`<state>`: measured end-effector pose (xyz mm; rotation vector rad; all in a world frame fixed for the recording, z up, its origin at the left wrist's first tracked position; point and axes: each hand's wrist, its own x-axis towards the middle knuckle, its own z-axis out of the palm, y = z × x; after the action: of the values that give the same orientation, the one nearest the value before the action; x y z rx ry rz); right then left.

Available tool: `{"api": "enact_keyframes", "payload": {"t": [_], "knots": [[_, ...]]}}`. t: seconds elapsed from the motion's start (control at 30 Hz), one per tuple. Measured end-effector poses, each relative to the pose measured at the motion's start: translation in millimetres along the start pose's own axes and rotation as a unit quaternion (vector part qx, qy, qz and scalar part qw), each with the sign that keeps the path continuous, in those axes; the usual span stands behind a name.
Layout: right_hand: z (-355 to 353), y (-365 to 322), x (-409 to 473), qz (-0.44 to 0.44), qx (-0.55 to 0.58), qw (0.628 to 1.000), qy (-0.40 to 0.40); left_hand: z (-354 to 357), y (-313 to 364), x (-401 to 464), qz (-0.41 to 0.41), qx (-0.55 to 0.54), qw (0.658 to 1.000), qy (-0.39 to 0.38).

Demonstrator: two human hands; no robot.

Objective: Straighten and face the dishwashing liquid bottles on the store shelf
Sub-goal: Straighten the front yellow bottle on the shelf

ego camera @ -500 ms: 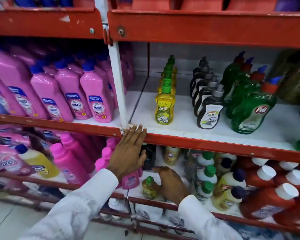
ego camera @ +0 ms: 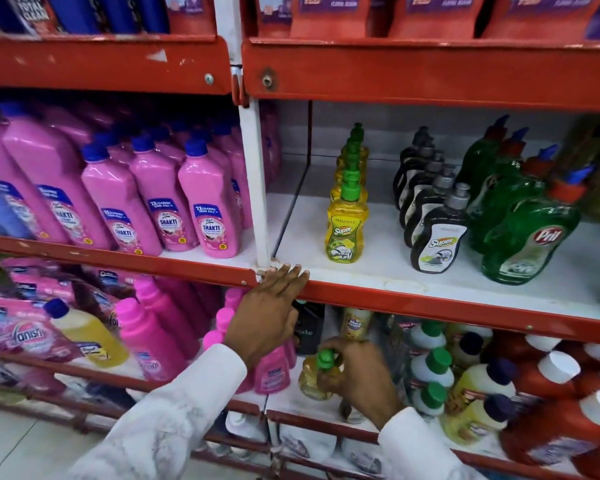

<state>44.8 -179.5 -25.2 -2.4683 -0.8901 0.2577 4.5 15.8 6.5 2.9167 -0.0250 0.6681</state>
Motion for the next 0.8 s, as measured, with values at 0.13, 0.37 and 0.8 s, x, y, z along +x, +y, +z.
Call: {"api": "enact_keyframes", "payload": {"t": [0.13,0.37,0.8], "knots": [[-70,-20,-11,-0.006,0.093,0.989,0.114,-2,-2,1,0.007,-0.006,1.000,0.026],[-169,-55,3,-0.100,0.150,0.953,0.245,-1,2,1,-0.006,-0.012,0.999,0.040],[-161,-47,83,-0.113,0.101,0.965,0.215,-4,5,-1,-0.010,-0.009,0.999,0.034]]}}
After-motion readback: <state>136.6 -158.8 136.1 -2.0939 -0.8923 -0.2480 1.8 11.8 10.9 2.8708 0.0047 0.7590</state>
